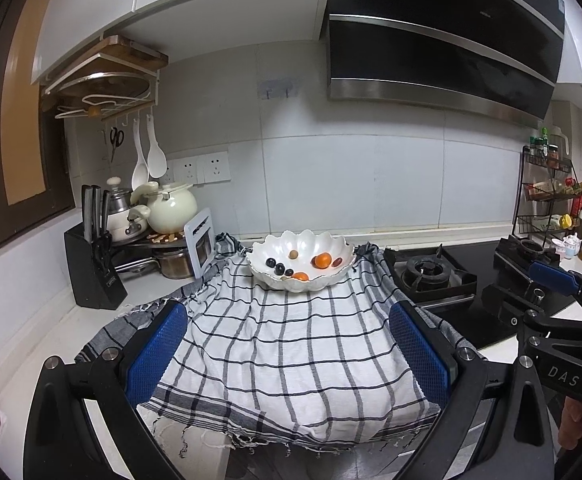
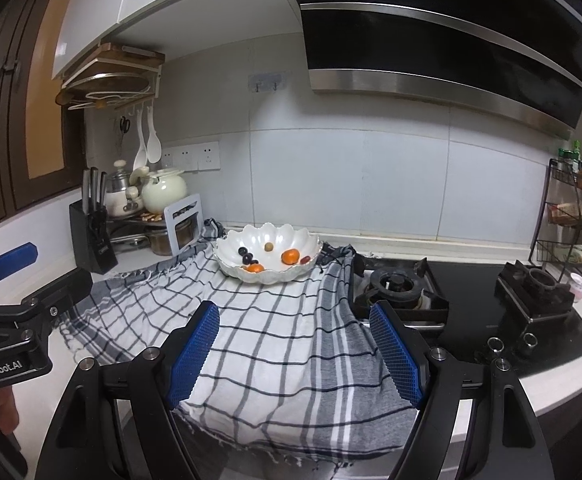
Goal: Organize fruits
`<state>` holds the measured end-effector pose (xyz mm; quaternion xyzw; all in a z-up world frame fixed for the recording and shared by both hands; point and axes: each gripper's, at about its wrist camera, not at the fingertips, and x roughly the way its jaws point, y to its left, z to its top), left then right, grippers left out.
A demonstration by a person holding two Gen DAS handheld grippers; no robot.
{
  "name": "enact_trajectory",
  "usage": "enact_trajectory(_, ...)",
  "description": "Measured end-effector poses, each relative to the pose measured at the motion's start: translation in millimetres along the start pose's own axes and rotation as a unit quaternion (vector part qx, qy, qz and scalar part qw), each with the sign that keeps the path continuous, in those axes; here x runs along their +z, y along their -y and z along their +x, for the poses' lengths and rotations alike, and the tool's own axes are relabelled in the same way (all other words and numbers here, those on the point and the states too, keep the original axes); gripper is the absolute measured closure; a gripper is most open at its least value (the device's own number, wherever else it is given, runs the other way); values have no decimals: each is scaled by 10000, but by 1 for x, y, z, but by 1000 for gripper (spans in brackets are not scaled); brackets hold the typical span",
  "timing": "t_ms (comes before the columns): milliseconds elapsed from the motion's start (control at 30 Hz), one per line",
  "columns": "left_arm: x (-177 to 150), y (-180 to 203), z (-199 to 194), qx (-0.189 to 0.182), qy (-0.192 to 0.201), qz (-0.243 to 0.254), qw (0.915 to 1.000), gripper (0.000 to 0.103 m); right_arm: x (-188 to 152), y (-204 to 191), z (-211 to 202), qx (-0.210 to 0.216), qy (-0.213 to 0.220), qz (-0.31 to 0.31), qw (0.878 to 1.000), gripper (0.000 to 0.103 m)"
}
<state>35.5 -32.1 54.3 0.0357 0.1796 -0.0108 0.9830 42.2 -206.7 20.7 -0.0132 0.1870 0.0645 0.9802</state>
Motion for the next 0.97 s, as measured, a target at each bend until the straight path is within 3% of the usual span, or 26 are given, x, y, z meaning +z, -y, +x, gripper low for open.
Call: enact_trajectory(967,6,9,5,-113,39,4,9999,0,1,16,-1,-57,17,47,10000,24)
